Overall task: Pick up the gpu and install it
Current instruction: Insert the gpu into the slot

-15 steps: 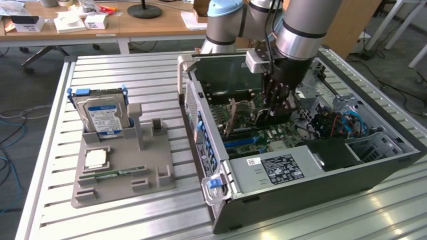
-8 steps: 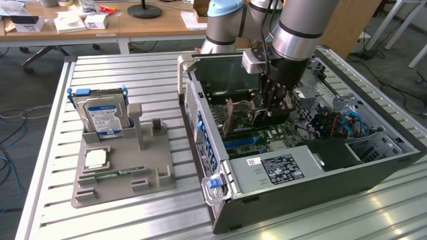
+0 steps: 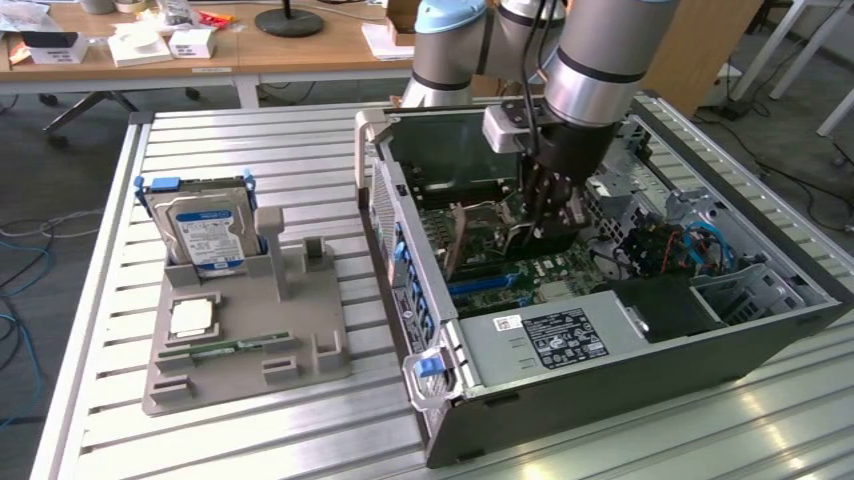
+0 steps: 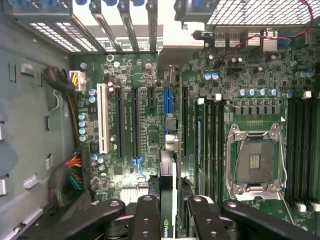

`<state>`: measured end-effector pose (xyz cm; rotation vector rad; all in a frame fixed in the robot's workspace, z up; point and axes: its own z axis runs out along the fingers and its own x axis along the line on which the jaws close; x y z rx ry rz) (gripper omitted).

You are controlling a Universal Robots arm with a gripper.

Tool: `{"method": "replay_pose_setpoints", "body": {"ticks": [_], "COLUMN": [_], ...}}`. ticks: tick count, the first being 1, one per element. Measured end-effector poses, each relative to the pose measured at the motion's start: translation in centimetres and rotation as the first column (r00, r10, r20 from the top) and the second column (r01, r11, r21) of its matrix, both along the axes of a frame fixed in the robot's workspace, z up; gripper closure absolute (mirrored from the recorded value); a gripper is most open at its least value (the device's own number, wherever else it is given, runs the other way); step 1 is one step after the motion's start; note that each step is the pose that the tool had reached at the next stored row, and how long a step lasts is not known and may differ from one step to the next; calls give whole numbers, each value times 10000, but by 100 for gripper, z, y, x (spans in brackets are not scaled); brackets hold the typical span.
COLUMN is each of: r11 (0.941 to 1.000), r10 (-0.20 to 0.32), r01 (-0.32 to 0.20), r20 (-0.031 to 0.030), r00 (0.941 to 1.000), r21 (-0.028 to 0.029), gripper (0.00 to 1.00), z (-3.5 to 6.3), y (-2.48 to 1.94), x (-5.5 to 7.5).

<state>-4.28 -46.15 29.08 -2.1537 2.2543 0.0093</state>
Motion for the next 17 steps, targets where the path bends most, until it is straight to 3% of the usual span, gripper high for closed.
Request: {"method": "replay_pose_setpoints", "body": {"ticks": [5, 17], "r11": [10000, 10000], "r10": [1, 0], "r01": [-1, 0], "r20": [0, 6], "r00": [10000, 10000], "r21": [-1, -1], "gripper": [74, 74], "z": [-48, -52], "y": [0, 0], "x": [-13, -91]}}
